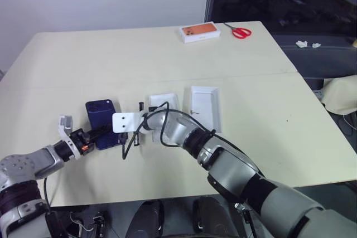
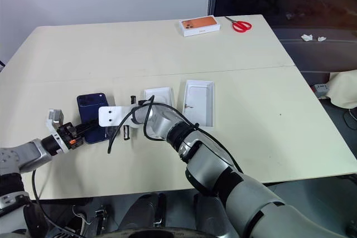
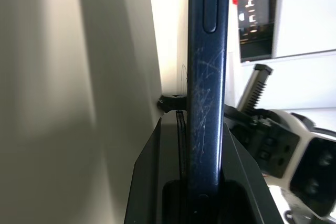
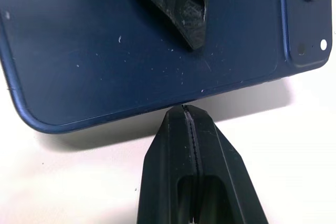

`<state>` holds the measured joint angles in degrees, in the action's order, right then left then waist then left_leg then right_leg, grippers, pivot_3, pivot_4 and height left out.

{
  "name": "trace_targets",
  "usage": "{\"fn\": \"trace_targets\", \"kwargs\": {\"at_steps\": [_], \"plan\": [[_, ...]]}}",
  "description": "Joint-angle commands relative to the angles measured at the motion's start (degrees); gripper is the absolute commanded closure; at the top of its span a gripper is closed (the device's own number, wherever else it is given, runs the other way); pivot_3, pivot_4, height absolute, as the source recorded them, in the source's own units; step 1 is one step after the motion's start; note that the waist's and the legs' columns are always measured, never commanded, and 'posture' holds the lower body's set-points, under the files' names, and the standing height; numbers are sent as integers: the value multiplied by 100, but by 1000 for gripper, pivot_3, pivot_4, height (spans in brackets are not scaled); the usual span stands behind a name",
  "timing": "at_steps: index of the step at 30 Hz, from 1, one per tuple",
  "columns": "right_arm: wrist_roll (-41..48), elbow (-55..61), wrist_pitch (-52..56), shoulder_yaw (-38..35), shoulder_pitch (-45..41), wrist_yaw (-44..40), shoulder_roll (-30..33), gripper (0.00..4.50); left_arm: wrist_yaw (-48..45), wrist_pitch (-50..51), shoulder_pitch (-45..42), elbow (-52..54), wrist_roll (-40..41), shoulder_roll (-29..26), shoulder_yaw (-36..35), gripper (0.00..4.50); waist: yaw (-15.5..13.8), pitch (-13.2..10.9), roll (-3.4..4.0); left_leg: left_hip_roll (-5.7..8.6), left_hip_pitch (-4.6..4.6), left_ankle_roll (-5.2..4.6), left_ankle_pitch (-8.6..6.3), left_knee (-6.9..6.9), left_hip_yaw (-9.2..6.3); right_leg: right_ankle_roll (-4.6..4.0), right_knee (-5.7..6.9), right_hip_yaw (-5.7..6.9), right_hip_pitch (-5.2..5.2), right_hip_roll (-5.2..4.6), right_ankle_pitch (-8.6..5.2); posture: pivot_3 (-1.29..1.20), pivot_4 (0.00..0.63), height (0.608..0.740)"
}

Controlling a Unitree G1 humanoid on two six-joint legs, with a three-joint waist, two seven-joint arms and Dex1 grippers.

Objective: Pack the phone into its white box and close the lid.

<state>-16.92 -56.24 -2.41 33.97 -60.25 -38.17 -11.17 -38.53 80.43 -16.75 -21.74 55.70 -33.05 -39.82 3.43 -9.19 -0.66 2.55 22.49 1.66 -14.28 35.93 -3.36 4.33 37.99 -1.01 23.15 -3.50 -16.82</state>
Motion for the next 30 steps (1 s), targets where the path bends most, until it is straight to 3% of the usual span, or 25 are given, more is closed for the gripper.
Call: {"fn": "trace_targets", "kwargs": {"at_steps": [1, 8, 9, 11, 13, 18, 21, 26, 30], "plan": [[1007, 792, 445, -698, 367, -843, -439, 4500, -130, 81, -36, -92, 353, -79, -362, 4471, 5, -3, -8, 0, 1, 0, 0, 0, 0, 0, 0, 0, 0, 0, 0, 0, 150, 740], [2817, 2234, 2321, -2028, 454, -1844, -98, 4500, -437, 336, 24, 87, 803, -146, -526, 4471, -2, -9, -26, -4, 43, 1, 0, 8, -2, 0, 4, 2, 14, 0, 1, 0, 150, 740], [2979, 2497, 2505, -2145, 466, -1904, 38, 4248, -434, 371, -9, 89, 863, -143, -551, 4499, -4, -9, -26, -4, 48, 1, 0, 8, -2, 0, 3, 2, 19, 0, 1, 0, 150, 740], [3179, 2853, 2762, -2292, 499, -1939, 215, 3695, -428, 432, -54, 74, 952, -155, -580, 4500, -10, -9, -27, -4, 63, 1, 0, 10, -2, 0, 3, 2, 31, 0, 1, 0, 150, 740], [3134, 3276, 2770, -2321, 645, -2035, 678, 2769, -373, 577, -78, 235, 1084, -94, -517, 4500, -22, -8, -28, -4, 66, 1, 0, 11, -2, 0, 2, 2, 33, -1, 1, 0, 150, 740], [3234, 4450, 2932, -2300, 1264, -2488, 2020, 67, 319, 844, -276, 951, 1359, 471, -309, 4500, -181, -10, -34, 6, 80, -3, -1, 23, -4, 0, -8, 9, 31, -12, 2, 0, 150, 740], [3624, 5086, 3234, -2542, 1520, -2677, 2540, 67, 811, 802, -460, 1222, 1408, 805, -265, 4500, -210, -15, -37, 4, 89, -4, -1, 23, -3, 0, -7, 8, 44, -10, 3, 0, 150, 740], [3690, 5770, 2568, -2698, 2198, -3359, 3674, 67, 1721, 703, -805, 1487, 1162, 1443, 115, 4500, -246, -16, -40, -12, 88, 2, 2, 21, -2, 1, -4, 10, 48, 6, 3, 0, 150, 740], [3901, 5834, 2277, -3091, 2553, -3629, 4318, 67, 2015, 808, -1167, 1305, 1440, 1755, 151, 4500, -259, -42, -62, -5, 88, -2, 1, 33, 0, 4, -9, 11, 34, 3, 4, 0, 150, 740]]}}
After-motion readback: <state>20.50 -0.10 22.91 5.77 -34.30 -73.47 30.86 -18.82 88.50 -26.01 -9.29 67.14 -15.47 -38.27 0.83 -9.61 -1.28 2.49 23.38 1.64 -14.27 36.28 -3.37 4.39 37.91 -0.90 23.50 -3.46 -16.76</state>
